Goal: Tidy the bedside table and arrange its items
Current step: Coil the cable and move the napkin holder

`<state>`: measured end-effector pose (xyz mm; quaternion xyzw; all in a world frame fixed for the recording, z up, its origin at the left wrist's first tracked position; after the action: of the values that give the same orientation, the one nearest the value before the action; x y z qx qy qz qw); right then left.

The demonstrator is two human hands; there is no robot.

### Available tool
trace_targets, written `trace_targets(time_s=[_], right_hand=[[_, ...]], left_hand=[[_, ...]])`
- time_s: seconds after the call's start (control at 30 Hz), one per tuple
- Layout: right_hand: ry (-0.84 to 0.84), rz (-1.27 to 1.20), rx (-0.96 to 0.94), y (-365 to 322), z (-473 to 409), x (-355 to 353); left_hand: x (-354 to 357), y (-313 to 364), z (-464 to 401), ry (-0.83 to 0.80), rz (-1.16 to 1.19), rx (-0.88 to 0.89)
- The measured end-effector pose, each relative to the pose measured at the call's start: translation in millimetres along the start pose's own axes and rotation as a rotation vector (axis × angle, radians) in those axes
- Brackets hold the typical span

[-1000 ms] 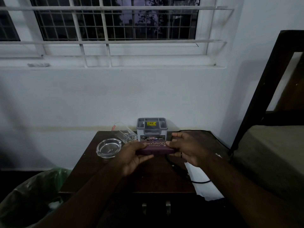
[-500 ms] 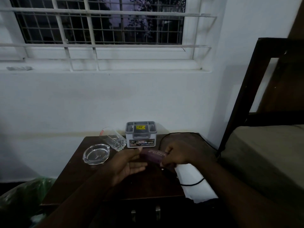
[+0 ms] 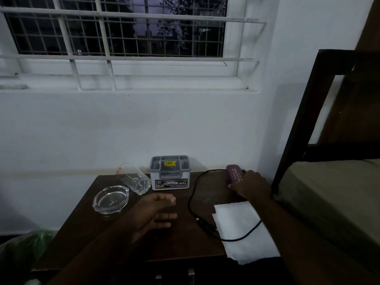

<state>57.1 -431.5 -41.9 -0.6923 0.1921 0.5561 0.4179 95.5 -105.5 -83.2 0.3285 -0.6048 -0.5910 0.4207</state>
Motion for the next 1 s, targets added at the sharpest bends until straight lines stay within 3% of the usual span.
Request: trace_targets(time_s=[0.33,0.43,0.57,0.63,0.73,1.0], right_hand=[[0.031,0.113,0.014,-2,-4,3],[0.121,0.183,-0.24,-37,24,-5],[-0.192,0.123,-0.501,-82,94,31],[-0.137,0.185,-0.578,-92,121,45],[-0.066,0.191,-0.545,-96,127,51],[-0.128,0.068,-0.429,-101,115,54]], left_hand=[[-2,-8,-5,0.003,-0.007,-0.018],[1,-7,-4,-0.005,-0.016,-0.018],[5,-4,-2,-0.003,-0.03,-0.025],[8,-3,0,-0.001,-0.031,-0.027],[10,0,6,-0.003,-0.028,-0.024],[11,3,13,-0.01,-0.054,-0.001]])
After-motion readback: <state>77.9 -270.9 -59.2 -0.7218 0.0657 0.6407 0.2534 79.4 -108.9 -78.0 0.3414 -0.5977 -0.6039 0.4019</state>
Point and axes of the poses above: each hand's wrist, its own z-axis away from the middle knuckle, its own x-axis out of the palm, y = z × x, the point moved 6 cm from there along -z, towards the middle knuckle, and after that the axes turned 14 degrees about x, right-handed, at the moved point
